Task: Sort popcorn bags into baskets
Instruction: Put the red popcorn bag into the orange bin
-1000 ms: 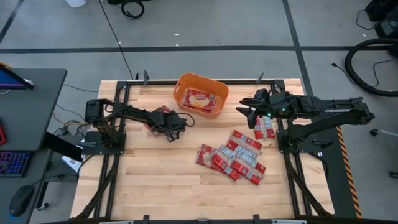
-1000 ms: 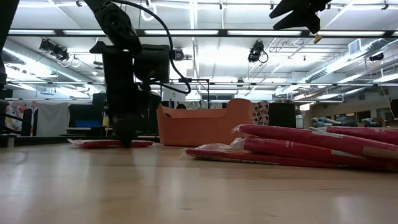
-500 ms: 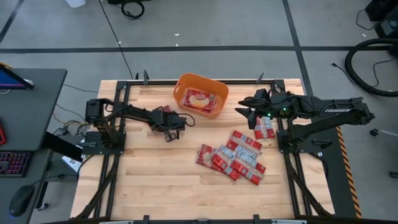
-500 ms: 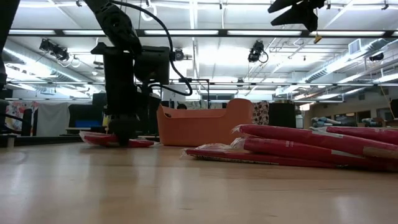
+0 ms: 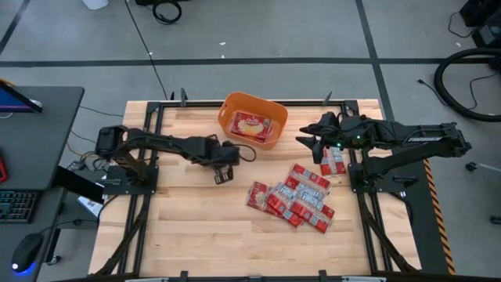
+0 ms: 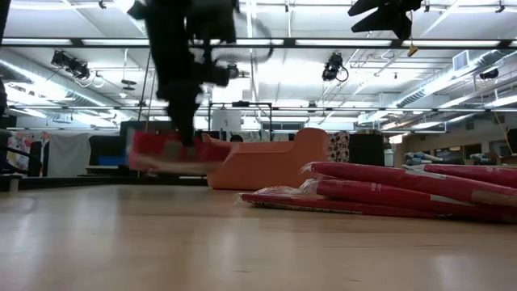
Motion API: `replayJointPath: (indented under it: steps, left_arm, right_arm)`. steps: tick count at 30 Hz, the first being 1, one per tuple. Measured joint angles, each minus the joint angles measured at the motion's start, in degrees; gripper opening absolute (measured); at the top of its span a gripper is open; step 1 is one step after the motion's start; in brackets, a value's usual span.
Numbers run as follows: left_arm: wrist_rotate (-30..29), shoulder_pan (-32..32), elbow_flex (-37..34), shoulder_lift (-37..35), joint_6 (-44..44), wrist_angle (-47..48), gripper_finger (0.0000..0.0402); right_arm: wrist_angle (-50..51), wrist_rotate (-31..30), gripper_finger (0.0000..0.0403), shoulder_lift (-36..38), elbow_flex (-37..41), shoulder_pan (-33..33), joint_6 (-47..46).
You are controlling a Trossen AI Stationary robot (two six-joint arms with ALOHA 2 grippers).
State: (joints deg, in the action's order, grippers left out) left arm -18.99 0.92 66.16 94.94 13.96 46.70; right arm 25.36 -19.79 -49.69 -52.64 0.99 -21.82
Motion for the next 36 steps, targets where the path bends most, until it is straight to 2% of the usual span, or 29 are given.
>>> replayJointPath:
  steps: [4, 8, 14, 20, 24, 29, 36]
  left_arm:
    - [0.2, -1.9, 5.4, -0.2, -0.6, 1.8, 0.0001]
    - [-1.4, -2.7, 11.4, -0.2, -4.9, 1.9, 0.0001]
    - [-7.0, 0.4, 18.7, -0.2, -17.2, -0.7, 0.0001]
    - [-7.5, 6.6, 18.6, 0.9, -33.1, -13.6, 0.0001]
    - [-6.1, 10.5, 18.6, 4.2, -38.5, -18.3, 0.0003]
    - [-4.2, 14.0, 18.5, 10.1, -41.0, -19.1, 0.0005]
    - [-1.2, 16.5, 18.5, 18.9, -55.2, -19.9, 0.0017]
  right_arm:
    - [0.0, 0.0, 0.019, 0.0, 0.0, 0.0, 1.0]
    - [0.0, 0.0, 0.019, 0.0, 0.0, 0.0, 1.2]
    - [-0.4, 0.0, 0.019, 0.0, 0.0, 0.0, 2.1]
    - [-0.5, 0.0, 0.019, 0.0, 0.0, 0.0, 2.0]
    - [-0.5, 0.0, 0.019, 0.0, 0.0, 0.0, 0.4]
    - [-0.3, 0.1, 0.019, 0.0, 0.0, 0.0, -2.7]
    - [0.1, 0.4, 0.019, 0.0, 0.0, 0.0, -5.8]
